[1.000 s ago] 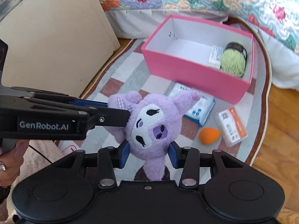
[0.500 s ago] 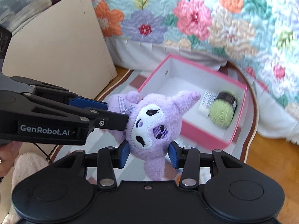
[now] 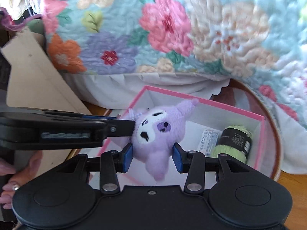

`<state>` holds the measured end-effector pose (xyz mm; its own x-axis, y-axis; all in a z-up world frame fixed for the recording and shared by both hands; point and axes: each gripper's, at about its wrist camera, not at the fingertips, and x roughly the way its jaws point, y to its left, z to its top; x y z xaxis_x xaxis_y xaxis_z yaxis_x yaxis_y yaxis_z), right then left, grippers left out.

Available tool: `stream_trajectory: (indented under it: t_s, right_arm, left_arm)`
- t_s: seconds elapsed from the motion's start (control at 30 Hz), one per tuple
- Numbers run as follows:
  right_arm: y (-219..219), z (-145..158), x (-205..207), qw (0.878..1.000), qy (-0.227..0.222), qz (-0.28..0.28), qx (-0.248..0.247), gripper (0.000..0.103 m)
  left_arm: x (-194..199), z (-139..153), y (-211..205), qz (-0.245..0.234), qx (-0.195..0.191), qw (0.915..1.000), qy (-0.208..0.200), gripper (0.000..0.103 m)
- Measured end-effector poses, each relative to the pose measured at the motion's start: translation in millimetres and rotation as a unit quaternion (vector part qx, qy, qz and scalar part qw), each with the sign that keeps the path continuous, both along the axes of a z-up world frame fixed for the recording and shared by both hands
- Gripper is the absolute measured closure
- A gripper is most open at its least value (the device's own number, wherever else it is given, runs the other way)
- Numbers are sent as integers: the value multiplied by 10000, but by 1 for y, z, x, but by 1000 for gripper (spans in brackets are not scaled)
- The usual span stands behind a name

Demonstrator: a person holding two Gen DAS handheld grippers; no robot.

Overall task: Organize objects
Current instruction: 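Carry the plush toy with the left tool into the pink box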

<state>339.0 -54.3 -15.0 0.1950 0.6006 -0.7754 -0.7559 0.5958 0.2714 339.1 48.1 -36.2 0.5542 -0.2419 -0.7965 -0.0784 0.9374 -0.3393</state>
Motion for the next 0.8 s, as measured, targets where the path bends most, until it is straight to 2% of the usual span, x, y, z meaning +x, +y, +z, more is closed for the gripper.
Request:
stream_trajectory:
  t_s: [0.07,0.13,0.3,0.43,0.53,0.6,0.8]
  right_arm:
    - [10,-18,15,9999,101,27,-46,56]
    - [19,-36,28,9999,26,2,-131,57]
    - [40,-74,51,9994,104,-77,-330,62]
    - [49,-87,53,9995,66,-35,-321,63]
    - [50,-93,55,9999,154,-24,-66,63]
    - [49,-99,59,9998,199,-45,45,63]
    - [52,-122,62,9971,171,-1,-743,63]
  left_arm:
    - [23,-26,1,91,-31,9996,259,85]
    - [41,-50,3,193,-209,9985,469,88]
    - [70,-97,8,419,-416,9942,900,89]
    - [73,-104,10,397,-242,9951,873,93]
    - [74,-99,5,300,126,9971,695,94]
    - [79,-102,4,227,213,9975,632,94]
    - [91,-125,-2,105,-57,9964,840,93]
